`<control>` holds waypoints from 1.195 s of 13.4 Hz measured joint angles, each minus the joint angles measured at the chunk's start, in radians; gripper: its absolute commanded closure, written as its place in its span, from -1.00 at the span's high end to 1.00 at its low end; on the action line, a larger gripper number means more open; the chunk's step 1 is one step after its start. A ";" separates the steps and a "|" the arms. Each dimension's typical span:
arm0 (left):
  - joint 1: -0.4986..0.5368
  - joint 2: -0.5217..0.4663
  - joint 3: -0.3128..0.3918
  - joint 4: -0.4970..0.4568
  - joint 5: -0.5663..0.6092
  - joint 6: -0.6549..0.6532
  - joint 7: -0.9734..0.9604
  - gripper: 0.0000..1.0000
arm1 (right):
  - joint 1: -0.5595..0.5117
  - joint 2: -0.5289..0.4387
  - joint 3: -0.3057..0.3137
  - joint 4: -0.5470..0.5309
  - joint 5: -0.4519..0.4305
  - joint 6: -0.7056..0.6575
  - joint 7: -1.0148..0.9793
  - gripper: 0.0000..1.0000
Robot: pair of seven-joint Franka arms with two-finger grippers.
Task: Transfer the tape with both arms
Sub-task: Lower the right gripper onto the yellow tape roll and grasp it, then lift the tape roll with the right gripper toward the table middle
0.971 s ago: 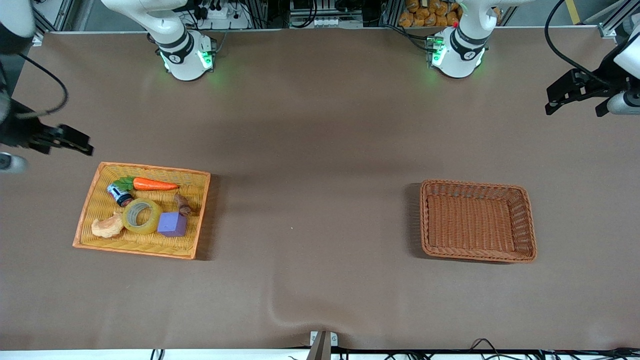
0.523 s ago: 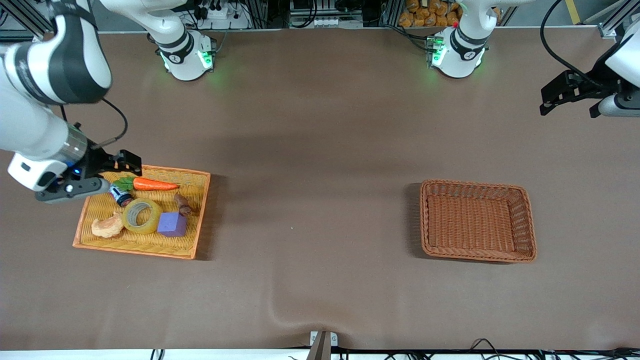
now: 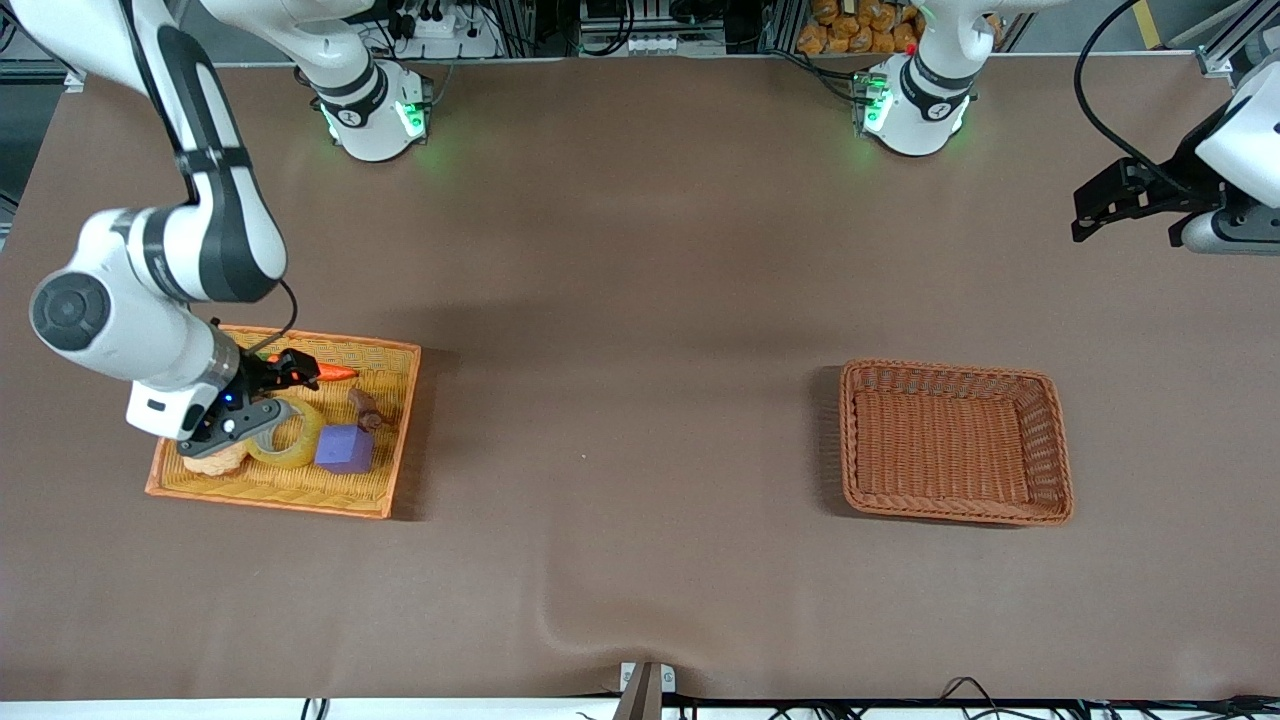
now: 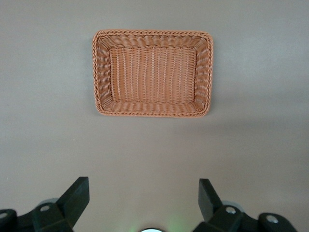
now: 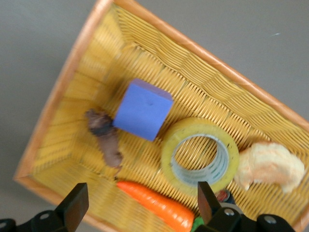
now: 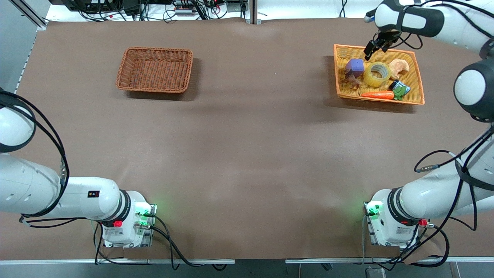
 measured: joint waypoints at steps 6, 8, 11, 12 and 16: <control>-0.007 0.002 -0.013 -0.002 0.000 -0.010 0.000 1.00 | -0.054 0.135 0.001 -0.063 0.000 0.203 -0.078 1.00; -0.008 0.004 -0.013 -0.002 0.000 -0.010 0.000 1.00 | -0.053 0.150 0.003 -0.119 0.000 0.278 -0.078 0.33; -0.008 0.007 -0.014 -0.002 0.000 -0.010 0.000 1.00 | -0.053 0.152 0.003 -0.130 0.000 0.285 -0.080 -1.00; -0.008 0.007 -0.014 -0.002 0.000 -0.010 0.000 1.00 | -0.053 0.151 0.003 -0.128 0.000 0.283 -0.080 -1.00; -0.008 0.007 -0.014 -0.003 0.000 -0.010 0.000 1.00 | -0.053 0.128 0.004 -0.099 0.000 0.226 -0.080 -1.00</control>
